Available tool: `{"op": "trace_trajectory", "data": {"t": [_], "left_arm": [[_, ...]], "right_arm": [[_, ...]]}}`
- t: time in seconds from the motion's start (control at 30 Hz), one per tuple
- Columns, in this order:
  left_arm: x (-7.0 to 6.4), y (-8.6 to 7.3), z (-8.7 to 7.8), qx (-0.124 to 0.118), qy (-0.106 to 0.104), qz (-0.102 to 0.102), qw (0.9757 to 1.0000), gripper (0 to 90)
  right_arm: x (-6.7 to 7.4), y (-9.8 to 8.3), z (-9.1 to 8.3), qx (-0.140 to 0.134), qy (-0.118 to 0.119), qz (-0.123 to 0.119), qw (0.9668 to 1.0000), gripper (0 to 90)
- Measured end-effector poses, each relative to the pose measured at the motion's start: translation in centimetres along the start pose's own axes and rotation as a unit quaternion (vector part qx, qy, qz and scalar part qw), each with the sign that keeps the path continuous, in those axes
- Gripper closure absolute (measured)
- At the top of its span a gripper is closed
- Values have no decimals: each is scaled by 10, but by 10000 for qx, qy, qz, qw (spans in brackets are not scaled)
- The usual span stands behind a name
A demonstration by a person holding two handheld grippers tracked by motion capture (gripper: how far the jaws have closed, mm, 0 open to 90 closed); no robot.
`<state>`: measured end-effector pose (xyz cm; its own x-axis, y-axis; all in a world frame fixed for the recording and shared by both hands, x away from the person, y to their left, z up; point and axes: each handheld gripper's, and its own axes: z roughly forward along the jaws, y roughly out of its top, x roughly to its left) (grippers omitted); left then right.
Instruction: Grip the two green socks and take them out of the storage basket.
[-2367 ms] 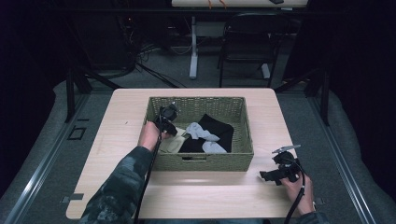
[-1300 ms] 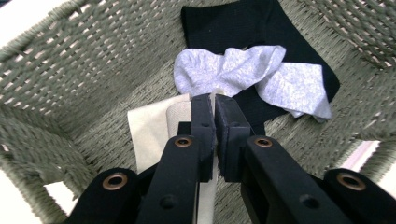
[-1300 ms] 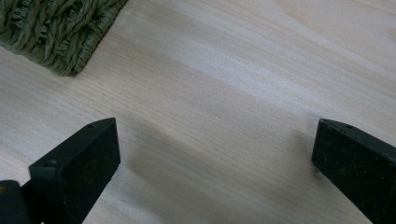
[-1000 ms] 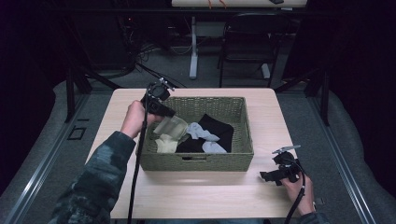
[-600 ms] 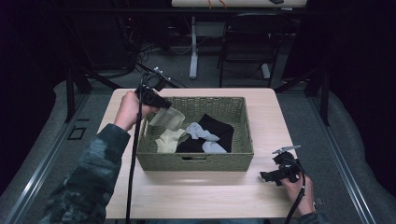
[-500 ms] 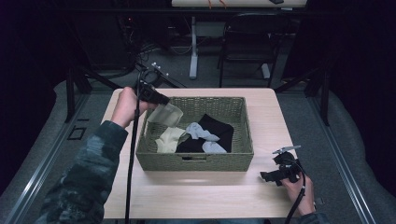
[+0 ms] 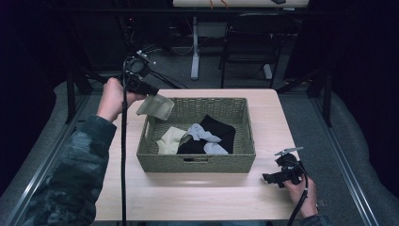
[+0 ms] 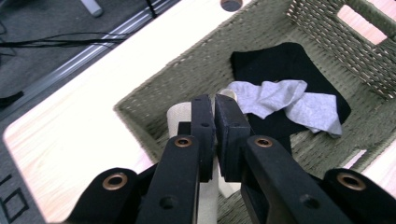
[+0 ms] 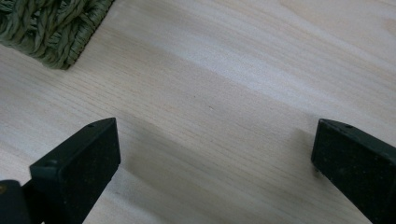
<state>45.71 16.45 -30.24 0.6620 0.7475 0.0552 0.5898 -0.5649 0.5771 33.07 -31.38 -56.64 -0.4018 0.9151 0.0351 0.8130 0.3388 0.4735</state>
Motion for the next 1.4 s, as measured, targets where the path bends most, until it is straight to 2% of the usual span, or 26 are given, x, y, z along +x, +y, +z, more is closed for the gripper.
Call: {"op": "trace_trajectory", "data": {"t": [0.03,0.27,0.3,0.43,0.77,0.97,1.1,1.13,1.2,1.23,1.3,1.4], "left_arm": [[4,-1,-7,-45,38,-37,10000,869],[16,-8,-23,-84,233,-161,9996,869],[17,-9,-25,-76,259,-163,9995,869],[26,-16,-35,-99,354,-275,9989,869],[48,-39,-54,-180,647,-586,9960,869],[60,-54,-55,-135,791,-755,9939,869],[74,-72,-50,-63,881,-1032,9907,869],[74,-72,-50,-63,881,-1032,9907,869],[78,-79,-47,-38,895,-1114,9897,869],[84,-88,-40,-18,883,-1239,9884,869],[85,-91,-38,-7,881,-1260,9881,869],[90,-101,-28,57,876,-1385,9865,868]], "right_arm": [[1,-1,1,-80,-13,75,9999,4],[-1,0,-1,75,-32,-74,9999,5],[0,0,0,0,-27,-13,10000,4],[0,-1,0,-11,-24,5,10000,4],[2,1,0,32,-43,-74,10000,4],[1,-1,-1,-1,-61,-7,10000,4],[3,-1,0,-14,-8,31,10000,4],[3,-1,0,-14,-8,31,10000,4],[2,-1,0,12,-57,14,10000,4],[2,-1,0,25,-52,23,10000,4],[2,0,0,23,6,32,10000,4],[3,0,1,24,5,-6,10000,4]]}}
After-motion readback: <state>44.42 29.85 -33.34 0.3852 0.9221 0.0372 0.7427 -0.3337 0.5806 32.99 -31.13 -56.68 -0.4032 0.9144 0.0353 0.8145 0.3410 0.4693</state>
